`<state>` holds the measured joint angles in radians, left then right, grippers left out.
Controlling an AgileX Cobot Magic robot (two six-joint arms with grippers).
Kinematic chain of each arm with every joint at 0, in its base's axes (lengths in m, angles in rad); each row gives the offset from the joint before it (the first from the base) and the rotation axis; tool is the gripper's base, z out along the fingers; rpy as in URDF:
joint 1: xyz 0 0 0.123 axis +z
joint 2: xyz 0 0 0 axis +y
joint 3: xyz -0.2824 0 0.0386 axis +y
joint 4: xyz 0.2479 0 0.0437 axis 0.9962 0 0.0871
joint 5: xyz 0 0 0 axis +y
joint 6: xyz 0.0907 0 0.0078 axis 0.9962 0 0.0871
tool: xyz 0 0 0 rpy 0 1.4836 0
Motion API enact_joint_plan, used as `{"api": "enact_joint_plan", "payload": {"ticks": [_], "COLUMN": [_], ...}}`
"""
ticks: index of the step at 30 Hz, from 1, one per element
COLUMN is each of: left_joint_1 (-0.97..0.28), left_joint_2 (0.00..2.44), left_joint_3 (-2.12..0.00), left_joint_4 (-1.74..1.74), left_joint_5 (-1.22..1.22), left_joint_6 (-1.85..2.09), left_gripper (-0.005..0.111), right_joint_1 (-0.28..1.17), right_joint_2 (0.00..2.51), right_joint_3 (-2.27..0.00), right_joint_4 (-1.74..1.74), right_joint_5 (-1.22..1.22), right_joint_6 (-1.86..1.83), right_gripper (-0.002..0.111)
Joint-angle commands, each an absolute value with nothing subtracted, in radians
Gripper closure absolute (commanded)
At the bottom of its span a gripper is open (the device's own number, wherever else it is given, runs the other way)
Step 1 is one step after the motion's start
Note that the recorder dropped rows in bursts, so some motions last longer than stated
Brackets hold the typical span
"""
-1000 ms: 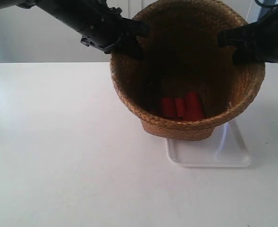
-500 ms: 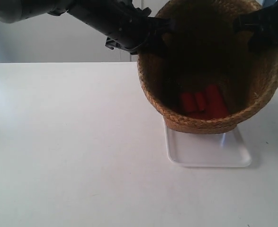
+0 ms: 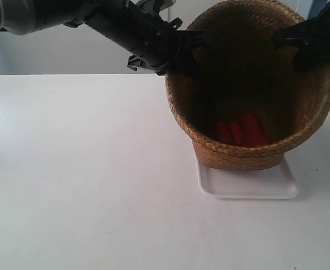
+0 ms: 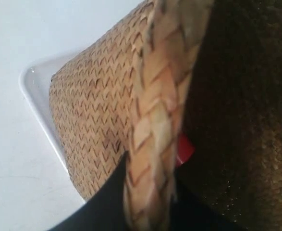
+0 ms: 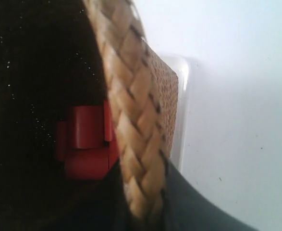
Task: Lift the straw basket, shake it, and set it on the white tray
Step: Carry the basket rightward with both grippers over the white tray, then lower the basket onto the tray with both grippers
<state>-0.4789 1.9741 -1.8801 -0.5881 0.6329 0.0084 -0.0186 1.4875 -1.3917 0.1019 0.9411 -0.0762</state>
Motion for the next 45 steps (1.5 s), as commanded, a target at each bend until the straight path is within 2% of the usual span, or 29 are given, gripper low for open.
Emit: {"api": "enact_joint_plan", "payload": {"ticks": [1, 26, 27, 36, 45], "left_joint_1": [-0.503, -0.512, -0.512, -0.512, -0.512], "left_joint_2": [1.955, 1.982, 1.982, 1.982, 1.982], "left_joint_3": [-1.898, -1.898, -1.898, -1.898, -1.898], "left_joint_4": [-0.711, -0.695, -0.695, -0.683, -0.683], "left_joint_5": [0.592, 0.604, 0.604, 0.608, 0.596], "left_joint_6": [0.000, 0.000, 0.000, 0.012, 0.030], "left_gripper": [0.107, 0.107, 0.105, 0.067, 0.052], "right_joint_1": [-0.023, -0.023, -0.023, -0.023, -0.023], "right_joint_2": [1.495, 1.569, 1.569, 1.569, 1.569], "right_joint_3": [-1.445, -1.456, -1.456, -1.456, -1.456], "right_joint_4": [0.105, 0.071, 0.071, 0.067, 0.049], "right_joint_5": [0.950, 1.003, 1.003, 0.995, 0.962], "right_joint_6": [-0.097, -0.107, -0.107, -0.107, -0.105], "right_gripper": [0.108, 0.108, 0.107, 0.088, 0.064]}}
